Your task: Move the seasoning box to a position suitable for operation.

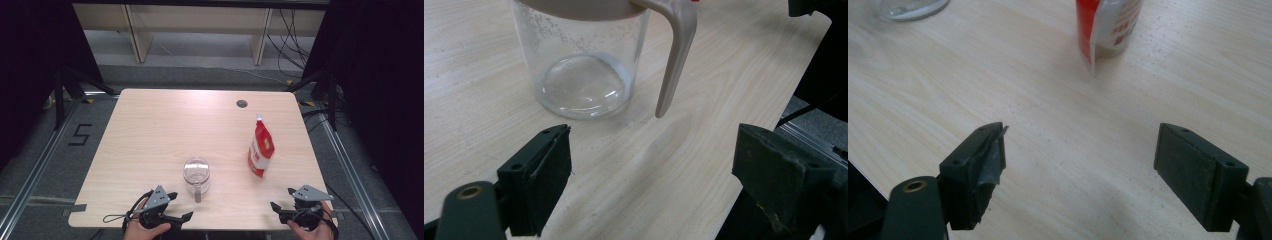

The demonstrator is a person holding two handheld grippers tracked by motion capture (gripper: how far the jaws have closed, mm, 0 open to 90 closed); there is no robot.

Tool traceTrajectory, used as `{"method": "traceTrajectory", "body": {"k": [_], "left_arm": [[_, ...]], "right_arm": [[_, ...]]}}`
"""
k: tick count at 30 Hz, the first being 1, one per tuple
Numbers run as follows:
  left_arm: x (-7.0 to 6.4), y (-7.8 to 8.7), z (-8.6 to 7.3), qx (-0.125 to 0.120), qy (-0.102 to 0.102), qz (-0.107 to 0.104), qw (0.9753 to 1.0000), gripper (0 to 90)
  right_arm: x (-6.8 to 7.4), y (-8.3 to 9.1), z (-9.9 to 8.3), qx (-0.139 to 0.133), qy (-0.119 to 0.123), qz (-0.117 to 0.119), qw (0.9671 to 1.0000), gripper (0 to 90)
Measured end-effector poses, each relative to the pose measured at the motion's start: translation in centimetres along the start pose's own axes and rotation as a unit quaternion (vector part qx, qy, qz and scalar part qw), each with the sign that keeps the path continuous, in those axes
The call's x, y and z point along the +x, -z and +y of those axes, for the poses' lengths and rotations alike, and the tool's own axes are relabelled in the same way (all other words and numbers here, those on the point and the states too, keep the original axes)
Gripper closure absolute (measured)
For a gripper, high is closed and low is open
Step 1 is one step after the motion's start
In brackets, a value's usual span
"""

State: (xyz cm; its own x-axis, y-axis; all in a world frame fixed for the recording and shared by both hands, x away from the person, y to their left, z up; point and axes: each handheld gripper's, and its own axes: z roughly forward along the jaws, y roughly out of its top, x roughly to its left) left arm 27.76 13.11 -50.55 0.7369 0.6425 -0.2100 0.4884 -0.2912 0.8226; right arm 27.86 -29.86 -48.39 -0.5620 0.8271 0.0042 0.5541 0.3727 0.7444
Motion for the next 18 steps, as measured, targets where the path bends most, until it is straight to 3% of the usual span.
{"method": "traceTrajectory", "body": {"k": [5,10,14,16,18], "left_arm": [[-0.1,0.0,0.3,-0.012,-0.007,0.012,0.9998,18.4],[-0.1,-0.3,0.6,-0.009,-0.013,0.012,0.9998,24.8],[-1.0,-1.0,1.3,-0.016,-0.036,0.011,0.9992,36.5],[-1.2,-1.2,1.6,-0.017,-0.058,0.027,0.9978,42.0],[-1.3,-1.4,1.7,-0.019,-0.067,0.03,0.9971,47.2]], "right_arm": [[0.0,0.1,0.1,-0.002,0.0,-0.003,1.0,23.4],[0.0,0.1,0.0,-0.004,0.0,-0.005,1.0,23.7],[0.0,0.0,0.1,-0.003,0.005,-0.002,1.0,24.5],[0.1,0.0,0.1,-0.002,0.002,-0.003,1.0,24.4],[0.1,0.0,0.1,-0.003,0.004,-0.004,1.0,24.5]]}}
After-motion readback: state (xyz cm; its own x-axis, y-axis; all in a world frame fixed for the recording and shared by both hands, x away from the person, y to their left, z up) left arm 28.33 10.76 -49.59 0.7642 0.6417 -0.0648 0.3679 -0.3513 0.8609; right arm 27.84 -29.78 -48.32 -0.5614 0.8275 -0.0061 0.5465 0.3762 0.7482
